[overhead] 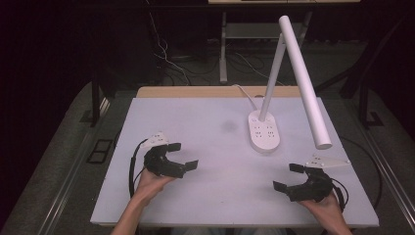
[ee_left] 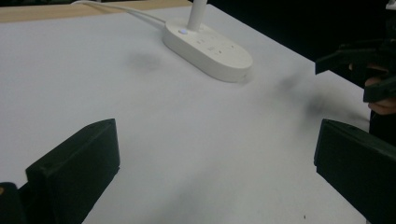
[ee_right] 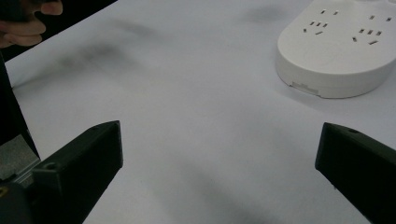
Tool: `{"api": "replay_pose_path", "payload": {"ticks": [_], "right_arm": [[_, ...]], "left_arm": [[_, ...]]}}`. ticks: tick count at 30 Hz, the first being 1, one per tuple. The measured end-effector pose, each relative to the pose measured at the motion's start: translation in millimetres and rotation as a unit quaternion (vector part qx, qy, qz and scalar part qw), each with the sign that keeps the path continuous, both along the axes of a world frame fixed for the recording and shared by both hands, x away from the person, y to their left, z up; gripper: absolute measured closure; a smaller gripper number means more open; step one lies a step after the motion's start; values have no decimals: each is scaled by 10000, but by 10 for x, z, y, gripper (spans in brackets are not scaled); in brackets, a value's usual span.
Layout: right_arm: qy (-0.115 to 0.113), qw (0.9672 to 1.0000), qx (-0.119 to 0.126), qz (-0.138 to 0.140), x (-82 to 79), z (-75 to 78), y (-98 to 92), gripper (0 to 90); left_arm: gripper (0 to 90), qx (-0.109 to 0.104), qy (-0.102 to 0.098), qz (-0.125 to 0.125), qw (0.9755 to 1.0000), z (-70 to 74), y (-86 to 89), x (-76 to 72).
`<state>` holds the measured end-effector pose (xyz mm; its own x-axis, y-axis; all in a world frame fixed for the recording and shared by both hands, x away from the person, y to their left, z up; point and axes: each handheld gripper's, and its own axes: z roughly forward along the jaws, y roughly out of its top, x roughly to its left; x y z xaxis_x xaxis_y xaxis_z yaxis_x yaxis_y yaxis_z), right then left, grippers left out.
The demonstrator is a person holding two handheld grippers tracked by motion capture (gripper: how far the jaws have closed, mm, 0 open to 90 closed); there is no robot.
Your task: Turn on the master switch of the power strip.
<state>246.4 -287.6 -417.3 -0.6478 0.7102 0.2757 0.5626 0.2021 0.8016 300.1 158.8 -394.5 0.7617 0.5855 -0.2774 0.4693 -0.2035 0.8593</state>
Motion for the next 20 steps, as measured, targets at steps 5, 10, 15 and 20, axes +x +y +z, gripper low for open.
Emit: {"api": "replay_pose_path", "payload": {"ticks": [5,10,15,20], "right_arm": [[-15,10000,29,-38,7,-3,-1,2],[-24,10000,58,-57,10,-5,-5,2],[-13,10000,66,-62,8,-12,3,2],[-43,10000,53,-42,12,-19,11,2]], "left_arm": [[0,9,0,70,10000,-63,84,-130],[0,63,48,80,9999,-153,152,-230],[0,58,51,95,9999,-227,197,-311],[0,62,63,98,9999,-271,198,-342]]}}
